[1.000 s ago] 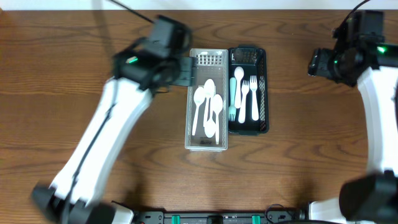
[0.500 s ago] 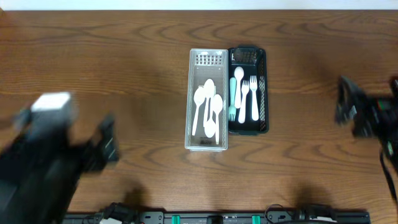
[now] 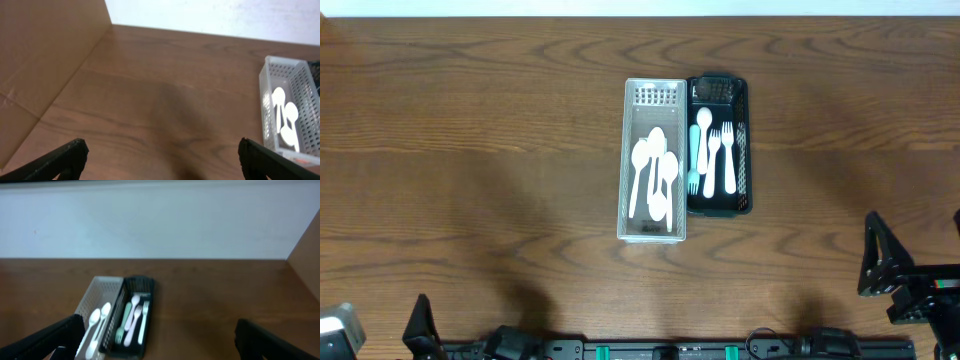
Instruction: Pack container
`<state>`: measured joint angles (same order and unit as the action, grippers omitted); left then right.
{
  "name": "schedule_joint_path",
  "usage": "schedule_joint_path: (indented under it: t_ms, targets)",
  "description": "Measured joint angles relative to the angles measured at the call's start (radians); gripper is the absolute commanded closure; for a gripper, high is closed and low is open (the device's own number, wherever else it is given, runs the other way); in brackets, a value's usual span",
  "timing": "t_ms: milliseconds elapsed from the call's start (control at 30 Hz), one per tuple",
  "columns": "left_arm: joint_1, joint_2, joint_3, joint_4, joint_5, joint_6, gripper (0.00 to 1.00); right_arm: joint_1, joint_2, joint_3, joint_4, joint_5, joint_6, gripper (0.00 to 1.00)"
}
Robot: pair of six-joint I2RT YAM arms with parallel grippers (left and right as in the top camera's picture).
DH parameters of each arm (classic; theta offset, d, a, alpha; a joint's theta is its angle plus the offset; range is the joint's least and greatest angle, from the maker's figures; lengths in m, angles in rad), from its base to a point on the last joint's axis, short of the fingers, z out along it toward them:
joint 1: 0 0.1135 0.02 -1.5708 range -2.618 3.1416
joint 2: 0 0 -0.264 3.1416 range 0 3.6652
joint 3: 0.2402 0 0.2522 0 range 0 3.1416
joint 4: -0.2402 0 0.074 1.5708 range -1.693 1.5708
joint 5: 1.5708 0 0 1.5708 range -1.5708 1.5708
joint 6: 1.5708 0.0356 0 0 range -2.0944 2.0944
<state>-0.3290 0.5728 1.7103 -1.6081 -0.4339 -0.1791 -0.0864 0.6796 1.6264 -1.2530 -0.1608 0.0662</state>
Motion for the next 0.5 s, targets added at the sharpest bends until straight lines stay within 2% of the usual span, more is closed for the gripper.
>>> schedule_joint_path:
  t_ms: [500]
  targets:
    - [0.000,0.000,0.000,-0.003,0.000,0.000,0.02,0.000,0.000,0.000,-0.038,0.000,0.000,0.01]
